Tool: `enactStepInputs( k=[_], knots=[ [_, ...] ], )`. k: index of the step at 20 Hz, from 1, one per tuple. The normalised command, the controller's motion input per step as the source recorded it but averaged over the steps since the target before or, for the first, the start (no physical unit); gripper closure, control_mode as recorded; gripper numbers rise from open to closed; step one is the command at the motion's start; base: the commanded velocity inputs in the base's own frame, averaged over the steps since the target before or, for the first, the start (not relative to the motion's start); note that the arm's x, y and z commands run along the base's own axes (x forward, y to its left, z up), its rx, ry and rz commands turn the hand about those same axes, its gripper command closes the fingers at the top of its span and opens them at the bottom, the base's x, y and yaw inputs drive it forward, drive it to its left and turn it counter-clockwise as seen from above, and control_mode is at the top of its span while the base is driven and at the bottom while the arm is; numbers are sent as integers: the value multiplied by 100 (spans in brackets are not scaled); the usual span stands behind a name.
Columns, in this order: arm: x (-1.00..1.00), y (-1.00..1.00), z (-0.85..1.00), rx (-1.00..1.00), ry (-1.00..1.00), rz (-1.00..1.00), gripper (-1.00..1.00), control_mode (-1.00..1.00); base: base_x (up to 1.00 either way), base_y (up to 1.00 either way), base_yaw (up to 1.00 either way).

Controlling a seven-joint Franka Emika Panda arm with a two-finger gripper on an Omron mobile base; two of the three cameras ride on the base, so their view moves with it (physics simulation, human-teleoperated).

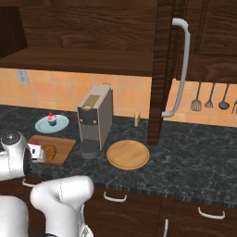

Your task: From the different types of pastries on the counter, select a croissant and place it on the cutting board. Then retrieve a jar of jam from the cabinet and place it alongside the croissant on the cutting board.

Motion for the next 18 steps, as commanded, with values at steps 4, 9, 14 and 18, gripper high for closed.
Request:
enactStepInputs(
  k=[4,9,14,18],
  knots=[
    [-100,23,-32,0,-18,-7,-100,-100,0,0,0],
    [-95,30,-29,0,-4,-4,-100,-100,0,0,0],
    [-54,34,-22,0,0,0,-100,-100,0,0,0],
    [-16,35,-21,0,2,0,-100,-100,0,0,0]
  ],
)
